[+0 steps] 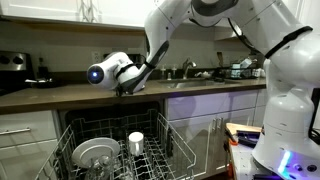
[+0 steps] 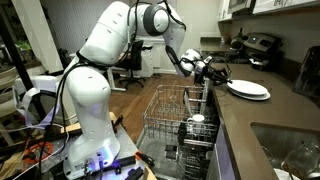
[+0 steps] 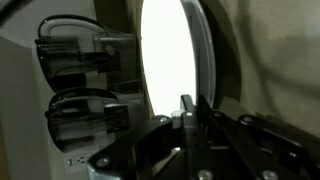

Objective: Take the white plate on the top and put it behind the white cup in the dishwasher

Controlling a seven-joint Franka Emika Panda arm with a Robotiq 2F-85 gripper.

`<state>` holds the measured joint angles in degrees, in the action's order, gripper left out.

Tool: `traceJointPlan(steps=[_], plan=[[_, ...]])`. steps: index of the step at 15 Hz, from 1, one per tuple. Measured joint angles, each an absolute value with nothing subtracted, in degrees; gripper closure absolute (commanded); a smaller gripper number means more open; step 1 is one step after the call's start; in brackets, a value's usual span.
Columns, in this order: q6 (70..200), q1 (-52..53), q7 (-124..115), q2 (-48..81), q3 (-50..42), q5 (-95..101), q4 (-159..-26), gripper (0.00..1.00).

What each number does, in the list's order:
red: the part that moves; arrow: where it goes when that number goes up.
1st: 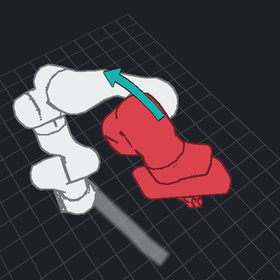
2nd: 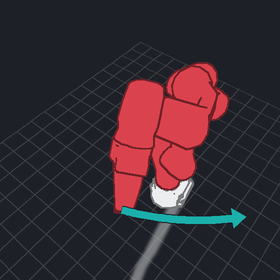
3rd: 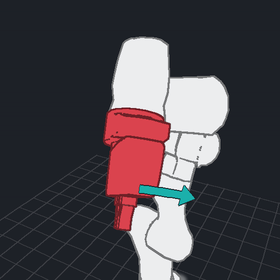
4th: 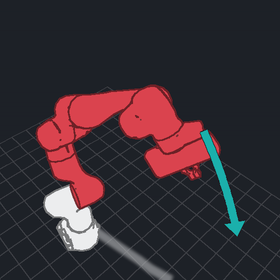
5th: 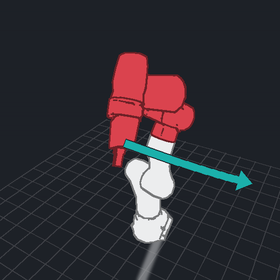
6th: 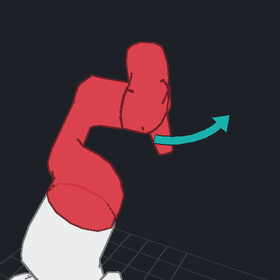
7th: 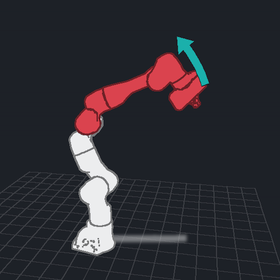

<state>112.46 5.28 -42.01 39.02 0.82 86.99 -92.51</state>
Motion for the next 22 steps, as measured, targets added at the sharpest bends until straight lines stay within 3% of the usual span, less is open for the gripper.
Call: traceJointPlan(steps=[22], plan=[[109.6,8.7,-42.0,36.9,3.8,85.8,-92.2,0.92]])
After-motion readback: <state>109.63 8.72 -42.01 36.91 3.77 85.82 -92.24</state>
